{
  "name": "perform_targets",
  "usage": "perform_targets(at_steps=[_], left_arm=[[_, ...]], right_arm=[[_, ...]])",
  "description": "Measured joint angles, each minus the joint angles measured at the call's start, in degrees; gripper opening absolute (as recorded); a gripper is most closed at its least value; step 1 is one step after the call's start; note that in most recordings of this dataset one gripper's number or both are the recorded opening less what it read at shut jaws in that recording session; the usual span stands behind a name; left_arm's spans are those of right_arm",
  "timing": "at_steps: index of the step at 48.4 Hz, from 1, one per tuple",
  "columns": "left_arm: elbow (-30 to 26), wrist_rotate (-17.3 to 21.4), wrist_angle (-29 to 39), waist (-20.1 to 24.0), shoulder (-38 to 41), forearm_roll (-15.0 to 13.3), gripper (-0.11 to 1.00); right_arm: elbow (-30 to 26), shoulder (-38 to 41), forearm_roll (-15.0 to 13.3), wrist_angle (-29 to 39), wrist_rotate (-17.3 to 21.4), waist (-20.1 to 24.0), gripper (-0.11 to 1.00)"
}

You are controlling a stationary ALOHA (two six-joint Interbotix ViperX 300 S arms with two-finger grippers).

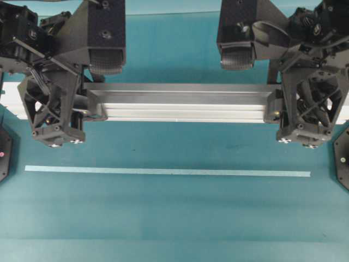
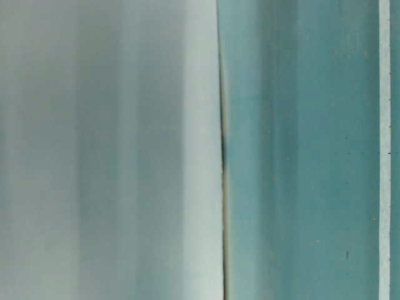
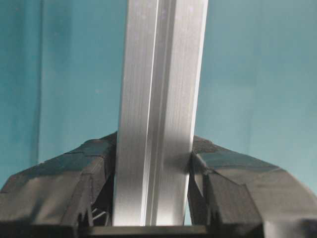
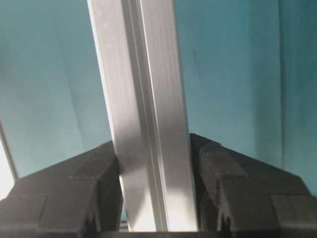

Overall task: Lift the metal rail with both hands.
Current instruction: 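Lower the held rail back down onto the table with both grippers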

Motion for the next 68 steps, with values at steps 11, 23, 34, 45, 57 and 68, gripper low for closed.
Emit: perform_targets(at_steps=[11, 23, 34, 45, 57, 68], left_arm=[[6.59, 0.0, -4.92, 0.0, 0.26, 0.0, 0.36], [15.82, -0.62, -10.81, -0.18, 0.26, 0.09, 0.36], [23.38, -0.7, -15.91, -0.18, 0.44, 0.18, 0.36], [28.92, -0.7, -22.24, -0.26, 1.14, 0.26, 0.36], [31.82, -0.35, -25.66, -0.09, 4.48, 0.26, 0.36], [34.63, -0.26, -28.83, -0.09, 6.59, 0.26, 0.36]], right_arm=[[9.93, -0.09, 0.0, -3.96, 0.0, 0.18, 0.39], [20.92, -2.46, 0.0, -14.68, 0.0, 0.0, 0.39], [29.09, -3.43, -0.44, -23.55, 0.0, 0.0, 0.39], [36.21, -3.08, -0.62, -31.38, 0.0, 0.18, 0.39], [41.84, -1.67, -0.7, -38.94, 0.0, 0.26, 0.39], [43.33, 0.88, -0.79, -42.28, 0.0, 0.44, 0.39]])
